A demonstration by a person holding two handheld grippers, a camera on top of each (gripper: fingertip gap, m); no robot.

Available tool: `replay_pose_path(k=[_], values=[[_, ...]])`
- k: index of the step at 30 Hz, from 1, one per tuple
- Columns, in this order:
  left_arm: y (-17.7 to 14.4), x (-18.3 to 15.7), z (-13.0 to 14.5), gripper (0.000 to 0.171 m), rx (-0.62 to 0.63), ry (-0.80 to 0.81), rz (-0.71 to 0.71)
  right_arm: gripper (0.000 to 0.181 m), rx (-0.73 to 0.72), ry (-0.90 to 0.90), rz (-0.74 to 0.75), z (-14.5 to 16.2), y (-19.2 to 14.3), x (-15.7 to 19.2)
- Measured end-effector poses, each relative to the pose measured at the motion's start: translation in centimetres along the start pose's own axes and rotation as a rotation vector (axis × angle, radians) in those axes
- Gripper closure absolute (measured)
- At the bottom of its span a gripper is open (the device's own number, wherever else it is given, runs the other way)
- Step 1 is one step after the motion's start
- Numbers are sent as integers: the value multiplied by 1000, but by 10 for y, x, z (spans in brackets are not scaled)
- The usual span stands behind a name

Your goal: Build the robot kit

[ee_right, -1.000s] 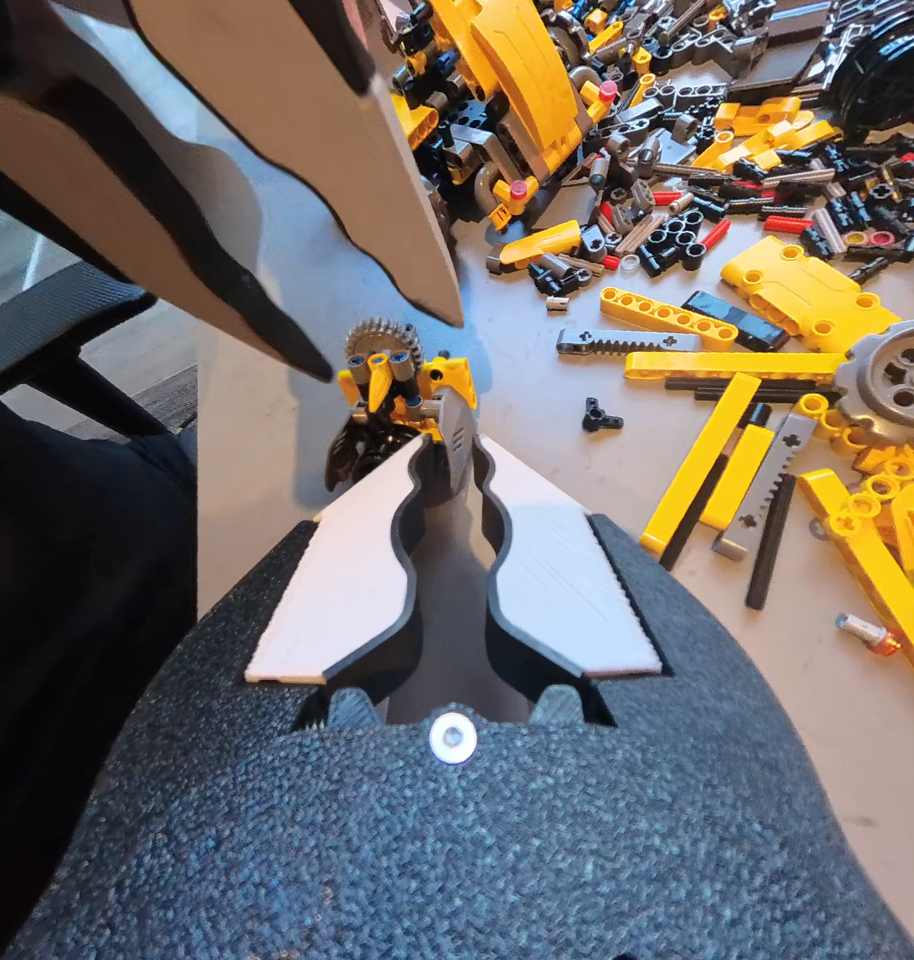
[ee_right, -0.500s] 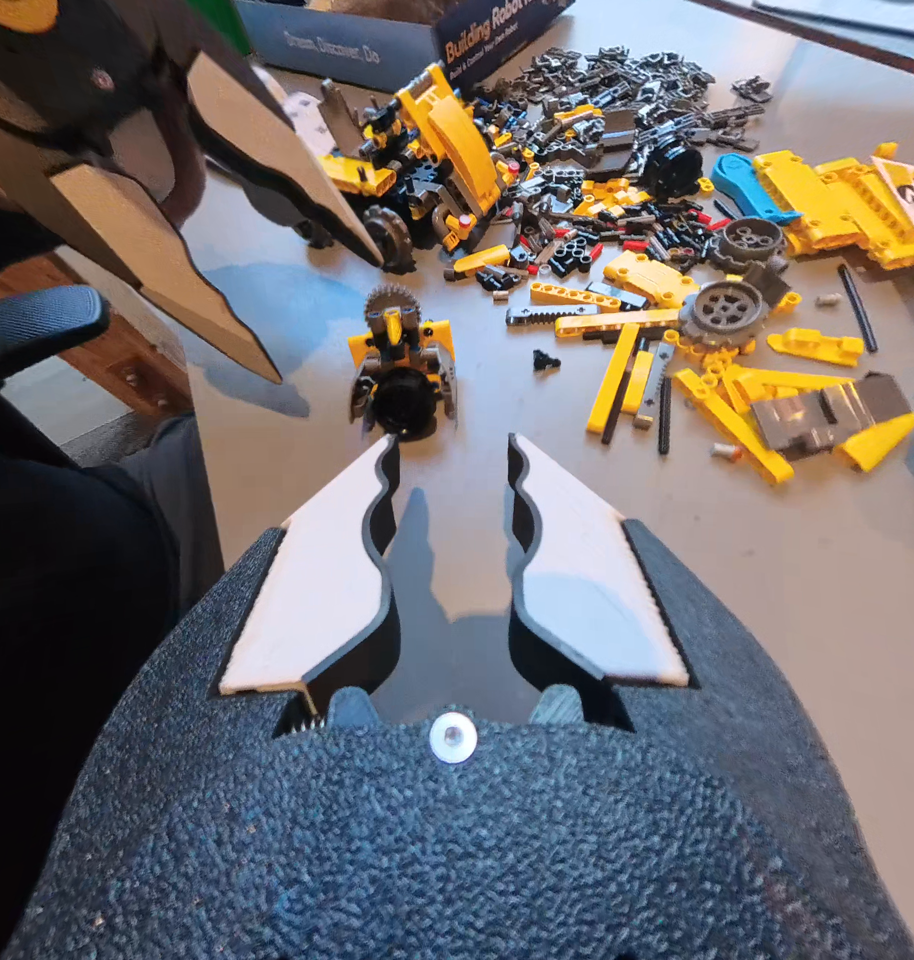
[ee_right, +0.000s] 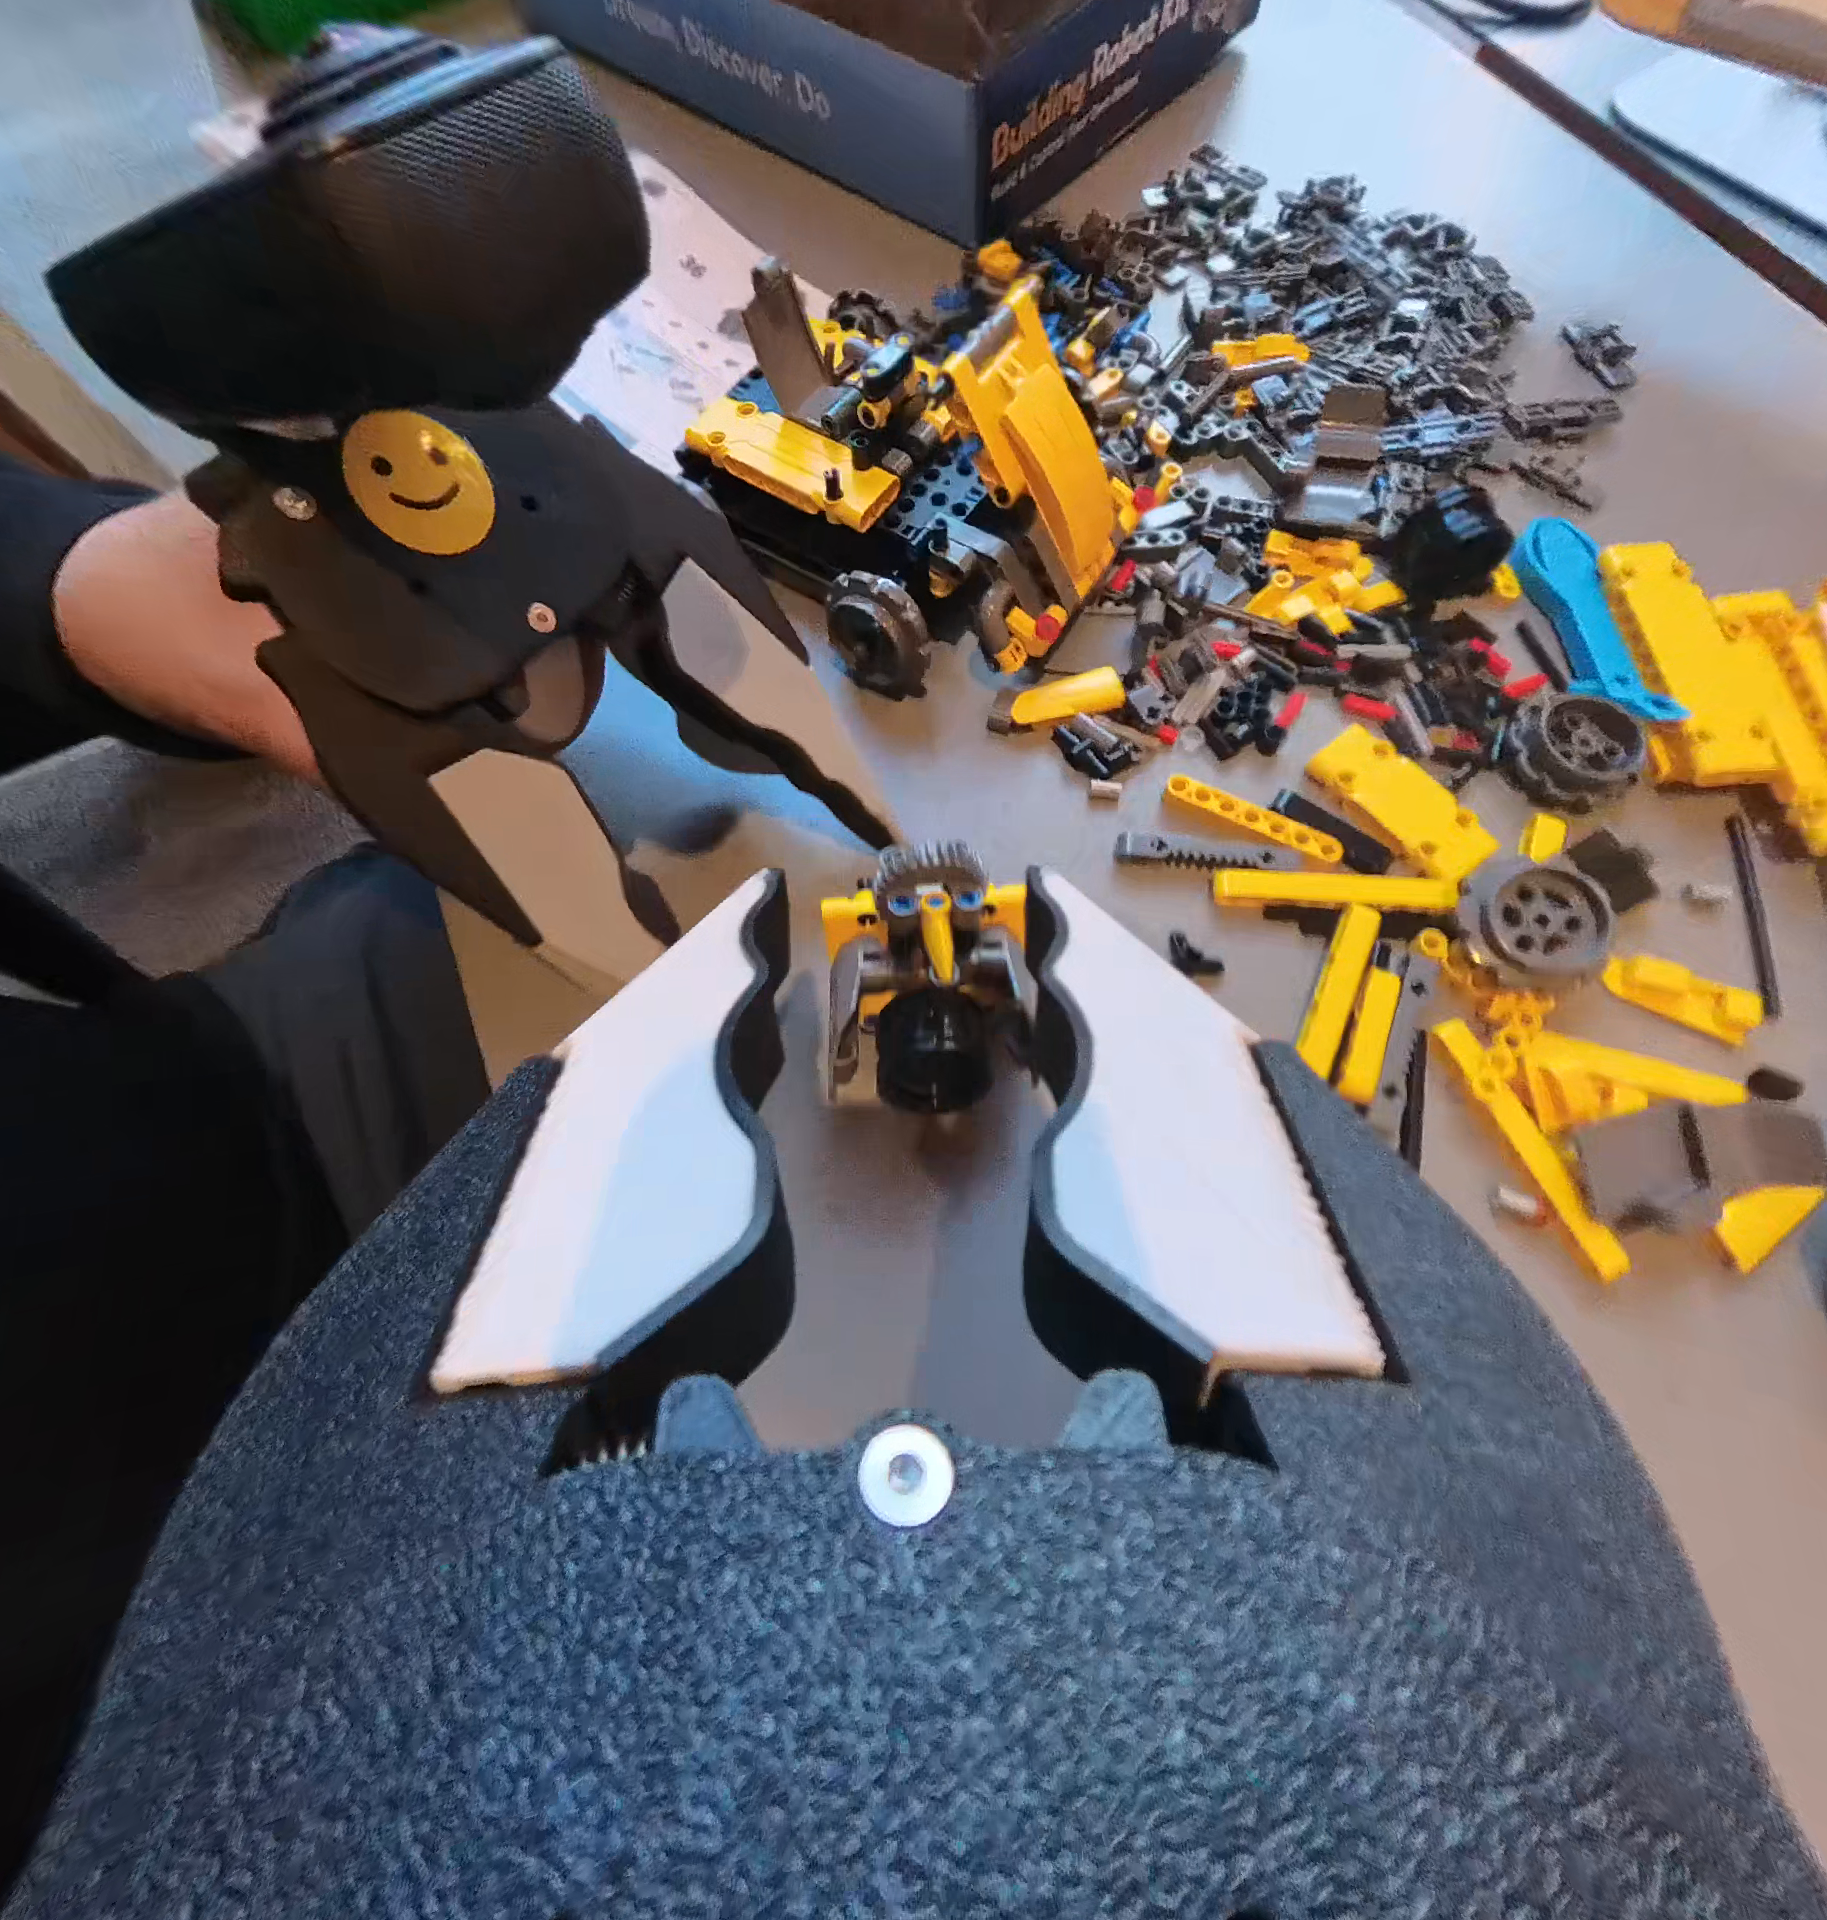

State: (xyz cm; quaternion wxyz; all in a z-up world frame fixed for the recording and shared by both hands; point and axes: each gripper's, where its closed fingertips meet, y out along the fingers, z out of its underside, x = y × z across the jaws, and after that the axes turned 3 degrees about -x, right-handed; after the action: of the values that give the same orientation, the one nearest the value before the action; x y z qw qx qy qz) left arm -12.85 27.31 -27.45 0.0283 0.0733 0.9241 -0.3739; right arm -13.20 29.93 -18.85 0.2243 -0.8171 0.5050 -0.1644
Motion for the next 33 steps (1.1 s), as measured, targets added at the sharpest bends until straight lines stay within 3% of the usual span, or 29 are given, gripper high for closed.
replay_pose_path(k=[5,9,13,16,21,24,28,33], values=[[-3,-5,2,92,-43,16,22,125,110,-54,31,12,17,-15],[-1,-2,3,93,-49,40,-9,96,61,63,-144,30,18,-3],[3,-8,0,110,-48,85,16,96,129,-34,-54,52,33,-7],[5,-13,0,110,-34,135,29,97,182,-114,-13,62,39,-8],[-6,-52,3,117,-81,305,209,107,189,-217,-25,72,36,-8],[-14,-39,-5,124,-126,370,104,107,177,-247,-44,78,28,-10],[-11,2,-4,107,-41,255,-48,109,107,-201,-39,77,12,-15],[7,3,-9,92,-19,175,41,112,55,-168,-45,79,2,-10]])
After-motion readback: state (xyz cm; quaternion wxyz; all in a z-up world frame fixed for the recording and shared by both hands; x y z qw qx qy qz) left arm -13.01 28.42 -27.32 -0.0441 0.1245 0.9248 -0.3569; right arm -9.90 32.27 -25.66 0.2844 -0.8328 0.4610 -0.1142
